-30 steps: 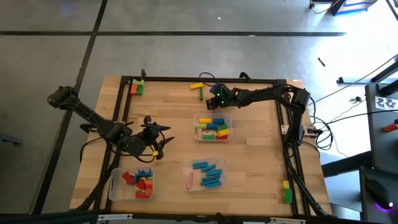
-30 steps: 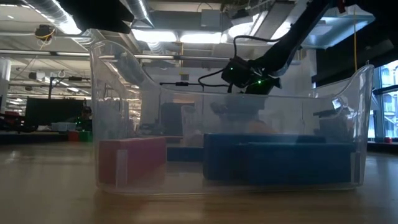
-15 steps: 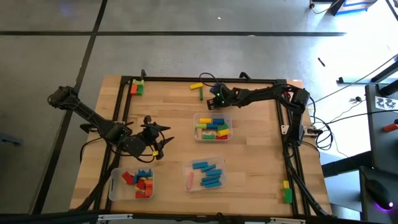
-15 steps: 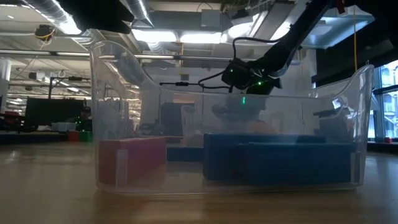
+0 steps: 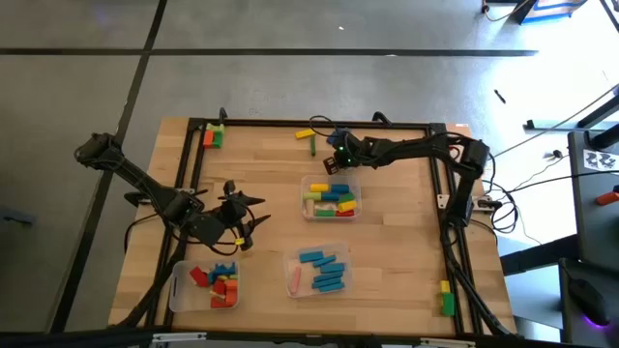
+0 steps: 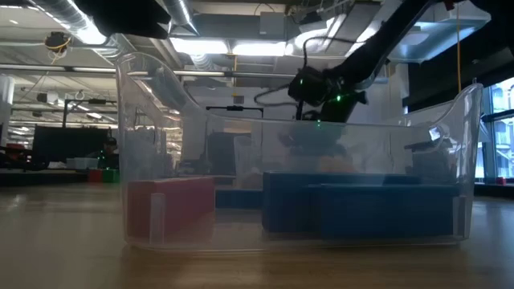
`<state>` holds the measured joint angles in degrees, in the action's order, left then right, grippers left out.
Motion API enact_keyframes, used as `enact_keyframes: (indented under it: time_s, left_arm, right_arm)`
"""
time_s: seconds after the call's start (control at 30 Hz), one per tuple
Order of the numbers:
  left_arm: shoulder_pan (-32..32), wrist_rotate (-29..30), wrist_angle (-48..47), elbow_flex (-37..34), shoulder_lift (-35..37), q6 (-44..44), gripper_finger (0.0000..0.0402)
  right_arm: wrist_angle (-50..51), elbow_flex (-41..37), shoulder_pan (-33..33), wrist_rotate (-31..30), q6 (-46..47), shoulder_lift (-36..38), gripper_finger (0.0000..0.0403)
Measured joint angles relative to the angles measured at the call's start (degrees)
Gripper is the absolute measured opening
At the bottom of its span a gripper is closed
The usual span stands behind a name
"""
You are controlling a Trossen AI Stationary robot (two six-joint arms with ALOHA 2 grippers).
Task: Sort blocks by size
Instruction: Put the green rectangular block into the bottom right transparent bin
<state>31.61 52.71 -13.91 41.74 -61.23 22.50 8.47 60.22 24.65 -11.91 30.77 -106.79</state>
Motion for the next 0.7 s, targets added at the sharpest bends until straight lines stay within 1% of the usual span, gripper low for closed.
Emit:
enact_keyframes:
  time_s: [0.2,0.4,0.57,0.7]
  left_arm:
    - [1.29,0.37,0.0,0.02,0.79,-0.37,0.021]
    - [4.1,0.59,-0.15,0.02,1.99,-0.56,0.021]
    - [6.0,3.03,-0.2,0.02,1.99,-0.86,0.021]
    - [7.01,3.21,-0.24,0.02,1.99,-1.68,0.021]
  right_arm:
    - [1.77,0.1,-1.55,-0.85,-1.64,5.16,0.0056]
    - [2.98,0.19,-5.08,-0.98,-4.71,12.11,0.0056]
    - [2.32,0.21,-10.36,-0.38,-6.48,18.38,0.0056]
    - [2.54,0.21,-16.94,0.98,-8.32,22.07,0.0056]
